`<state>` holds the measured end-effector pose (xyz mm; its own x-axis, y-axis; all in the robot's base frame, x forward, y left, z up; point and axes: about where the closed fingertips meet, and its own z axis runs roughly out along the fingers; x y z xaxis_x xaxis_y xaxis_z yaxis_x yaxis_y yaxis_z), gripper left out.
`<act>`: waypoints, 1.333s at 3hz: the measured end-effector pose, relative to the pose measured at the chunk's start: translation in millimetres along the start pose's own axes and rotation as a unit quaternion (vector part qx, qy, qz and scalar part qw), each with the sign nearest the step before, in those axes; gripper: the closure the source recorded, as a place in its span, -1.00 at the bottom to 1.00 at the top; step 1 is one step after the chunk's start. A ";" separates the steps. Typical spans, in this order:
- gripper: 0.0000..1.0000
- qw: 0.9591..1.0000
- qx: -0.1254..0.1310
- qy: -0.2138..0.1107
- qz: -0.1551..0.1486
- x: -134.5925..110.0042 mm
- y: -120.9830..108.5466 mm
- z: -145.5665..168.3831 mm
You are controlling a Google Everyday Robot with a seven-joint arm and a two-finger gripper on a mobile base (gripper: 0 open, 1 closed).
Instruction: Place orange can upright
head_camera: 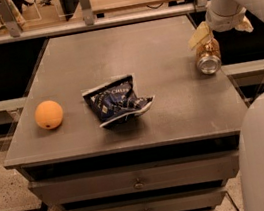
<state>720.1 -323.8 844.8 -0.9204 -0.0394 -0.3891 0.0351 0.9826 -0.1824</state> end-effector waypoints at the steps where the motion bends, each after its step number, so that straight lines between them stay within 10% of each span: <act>1: -1.00 1.000 0.001 0.024 -0.001 5.2 11.3 -4.0; 4: -1.00 0.995 0.019 0.094 0.012 24.3 38.8 -15.4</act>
Offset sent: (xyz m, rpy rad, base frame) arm -0.0297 0.0386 0.0109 -0.0457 0.1652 -0.0776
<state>693.0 -283.9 842.2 -0.9758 0.0219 -0.2177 0.0689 0.9752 -0.2105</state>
